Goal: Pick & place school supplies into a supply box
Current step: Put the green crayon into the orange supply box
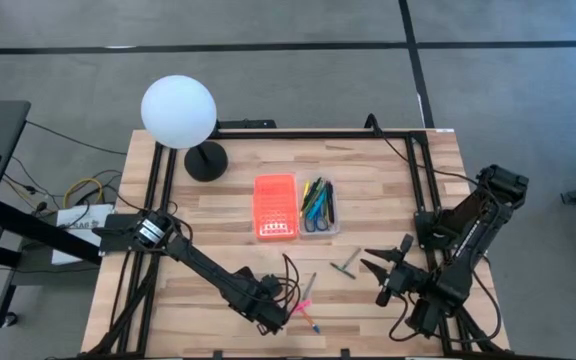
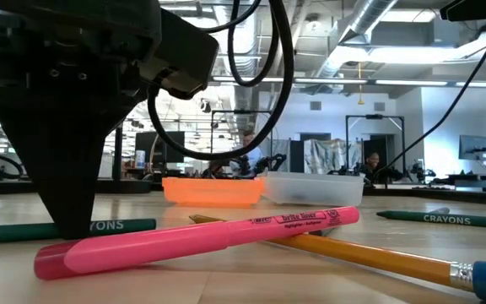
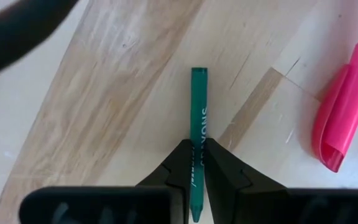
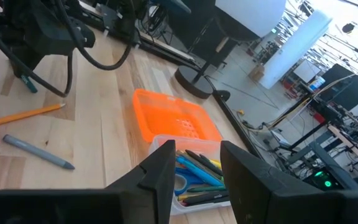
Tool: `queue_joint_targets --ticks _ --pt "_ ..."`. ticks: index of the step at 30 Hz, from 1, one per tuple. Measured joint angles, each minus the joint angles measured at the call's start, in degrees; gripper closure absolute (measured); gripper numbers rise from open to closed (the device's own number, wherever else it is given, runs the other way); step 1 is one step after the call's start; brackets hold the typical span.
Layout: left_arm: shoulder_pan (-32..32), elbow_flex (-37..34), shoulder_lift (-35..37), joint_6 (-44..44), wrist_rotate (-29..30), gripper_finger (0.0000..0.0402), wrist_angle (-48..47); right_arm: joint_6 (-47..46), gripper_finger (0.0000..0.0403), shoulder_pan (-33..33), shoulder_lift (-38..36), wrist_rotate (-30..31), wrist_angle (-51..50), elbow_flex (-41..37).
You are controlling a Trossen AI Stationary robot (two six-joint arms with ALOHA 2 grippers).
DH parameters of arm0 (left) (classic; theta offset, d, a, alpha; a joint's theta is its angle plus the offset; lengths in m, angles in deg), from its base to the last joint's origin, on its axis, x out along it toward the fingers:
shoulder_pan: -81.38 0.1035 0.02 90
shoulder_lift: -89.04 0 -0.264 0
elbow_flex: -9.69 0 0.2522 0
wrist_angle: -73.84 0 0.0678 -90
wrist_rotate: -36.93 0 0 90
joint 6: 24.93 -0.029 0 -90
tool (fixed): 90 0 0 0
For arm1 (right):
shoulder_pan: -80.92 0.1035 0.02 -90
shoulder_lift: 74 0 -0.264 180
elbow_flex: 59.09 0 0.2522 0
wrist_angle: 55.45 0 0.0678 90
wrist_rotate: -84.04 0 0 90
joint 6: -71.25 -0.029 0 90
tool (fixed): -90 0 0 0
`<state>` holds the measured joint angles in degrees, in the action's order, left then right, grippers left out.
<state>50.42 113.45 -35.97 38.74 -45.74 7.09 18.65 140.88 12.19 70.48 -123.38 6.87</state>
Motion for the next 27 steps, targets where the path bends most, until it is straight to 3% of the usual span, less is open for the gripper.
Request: queue_joint_targets --ticks 5,20,27 --pt "0.0 2.2 -0.2 -1.0 1.1 0.0380 -2.9 0.0 0.0282 -0.1 0.0 0.0 0.0 0.0" --pt "1.0 15.3 -0.6 -2.8 13.1 0.0391 -20.3 0.0 0.0282 -0.1 0.0 0.0 0.0 0.0" --pt "6.6 19.0 -0.4 -8.1 21.0 0.0390 -18.9 0.0 0.0282 -0.1 0.0 0.0 0.2 0.0"
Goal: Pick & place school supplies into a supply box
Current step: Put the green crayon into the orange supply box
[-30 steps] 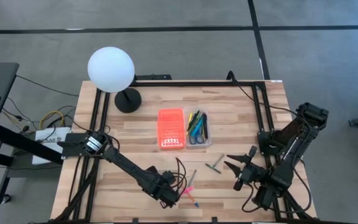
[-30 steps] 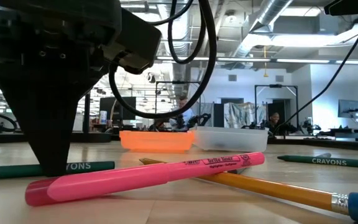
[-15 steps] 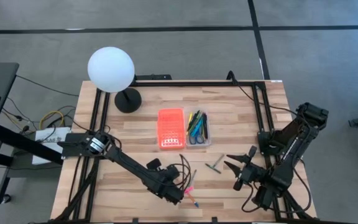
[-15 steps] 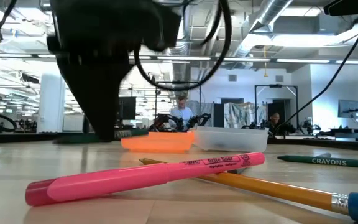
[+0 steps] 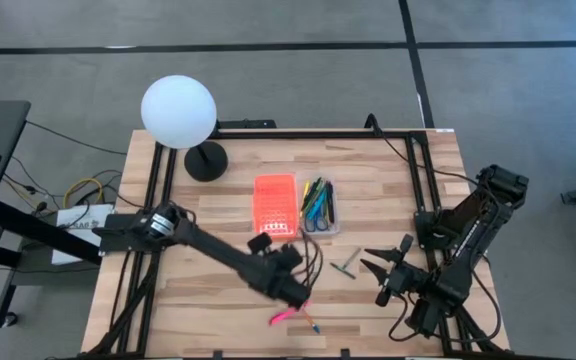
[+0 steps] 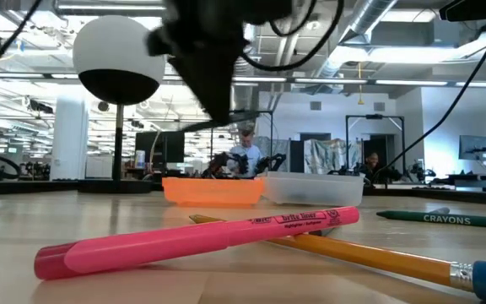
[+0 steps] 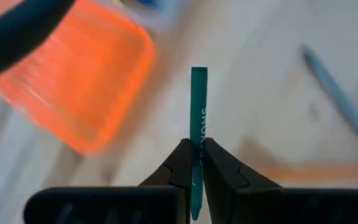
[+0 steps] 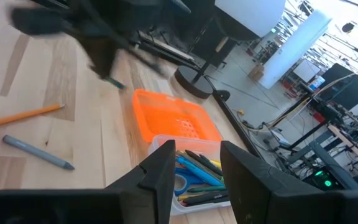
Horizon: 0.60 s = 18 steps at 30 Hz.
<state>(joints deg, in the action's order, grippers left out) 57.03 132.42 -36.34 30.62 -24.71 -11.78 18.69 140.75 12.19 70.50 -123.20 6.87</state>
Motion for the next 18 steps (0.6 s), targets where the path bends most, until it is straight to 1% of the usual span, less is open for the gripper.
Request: queue_joint_targets --ticks 3,5,8,11,14,18 --pt "3.7 0.0 0.0 -0.6 4.0 0.0385 0.8 0.0 0.0282 0.0 0.0 0.0 0.0 0.0" --pt "6.5 0.0 0.0 -2.4 4.3 0.0381 1.4 0.1 0.0282 0.0 0.0 0.0 0.0 0.0" --pt "10.7 -0.5 0.0 -6.4 3.7 0.0379 5.7 0.5 0.0282 0.0 0.0 0.0 0.0 0.0" --pt "14.5 -0.5 0.0 -11.5 1.6 0.0380 11.6 0.5 0.0282 0.0 0.0 0.0 0.0 0.0" --pt "18.3 -0.5 0.0 -15.9 -2.6 0.0381 18.0 0.5 0.0282 0.0 0.0 0.0 0.0 0.0" --pt "22.7 -0.5 0.0 -17.8 -6.0 0.0380 22.8 0.5 0.0282 0.0 0.0 0.0 0.0 0.0"
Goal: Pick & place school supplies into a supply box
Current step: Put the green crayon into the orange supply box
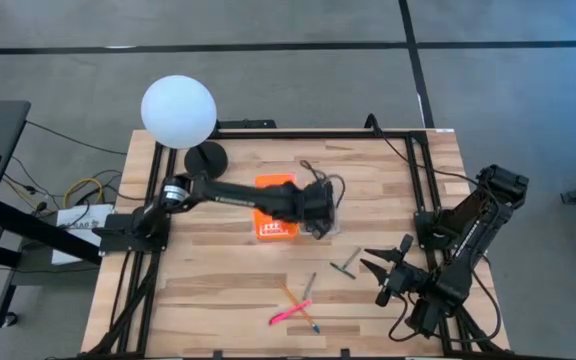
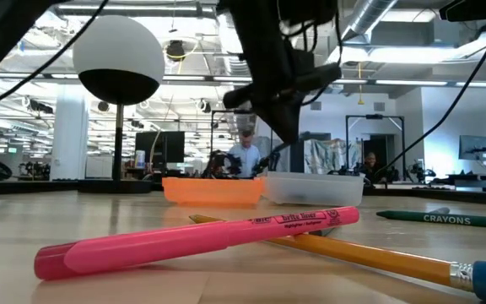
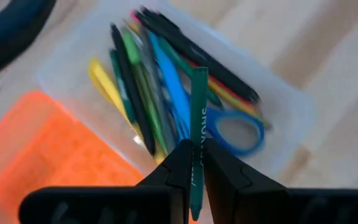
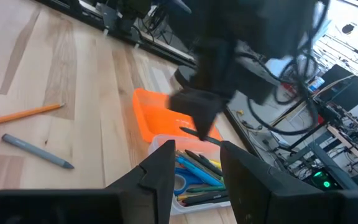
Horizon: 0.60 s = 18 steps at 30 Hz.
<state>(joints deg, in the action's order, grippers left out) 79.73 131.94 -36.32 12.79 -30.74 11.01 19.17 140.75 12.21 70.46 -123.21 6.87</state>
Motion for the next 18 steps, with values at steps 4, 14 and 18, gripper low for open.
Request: queue_joint_targets --ticks 4,14,18 --pt "3.6 0.0 -0.2 -0.1 -0.9 0.0380 2.8 0.0 0.0282 0.0 0.0 0.0 0.0 0.0" --pt "8.6 0.1 -2.2 1.3 -3.8 0.0370 6.1 0.0 0.0282 0.0 0.0 -3.1 0.1 0.0" --pt "8.9 0.0 -2.9 1.5 -3.6 0.0352 5.7 0.0 0.0282 0.0 0.0 -3.1 0.3 0.0"
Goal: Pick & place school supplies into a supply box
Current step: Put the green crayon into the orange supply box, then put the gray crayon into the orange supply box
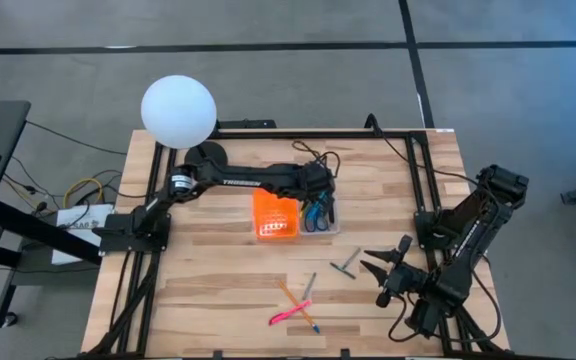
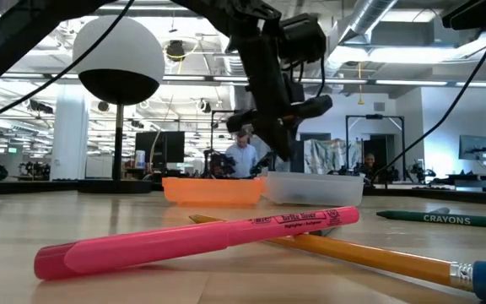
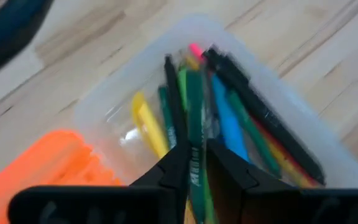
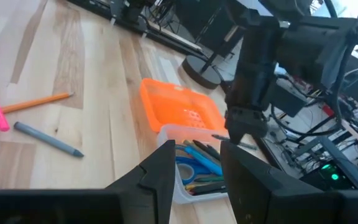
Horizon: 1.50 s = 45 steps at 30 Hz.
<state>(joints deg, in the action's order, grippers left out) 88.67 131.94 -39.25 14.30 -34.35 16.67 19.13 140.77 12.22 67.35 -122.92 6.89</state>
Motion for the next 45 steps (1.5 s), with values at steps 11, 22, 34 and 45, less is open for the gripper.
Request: queue_joint_targets --ticks 11,22,34,45 --pt "-0.7 0.5 0.1 -9.3 -0.1 0.0279 -1.5 -2.3 0.0282 -0.2 0.0 -2.5 0.9 0.0" --pt "-9.9 1.3 2.6 -14.7 9.5 0.0262 -17.7 -4.0 0.0282 -5.3 0.9 -15.3 3.0 0.0" --pt "-29.1 -2.2 2.6 5.9 23.5 0.0262 -43.3 -18.2 0.0282 -12.2 3.2 -26.6 2.8 0.0" --pt "-47.1 -7.1 2.5 23.2 39.7 0.0262 -46.4 -33.9 0.0282 -20.4 7.4 -34.6 2.9 0.0"
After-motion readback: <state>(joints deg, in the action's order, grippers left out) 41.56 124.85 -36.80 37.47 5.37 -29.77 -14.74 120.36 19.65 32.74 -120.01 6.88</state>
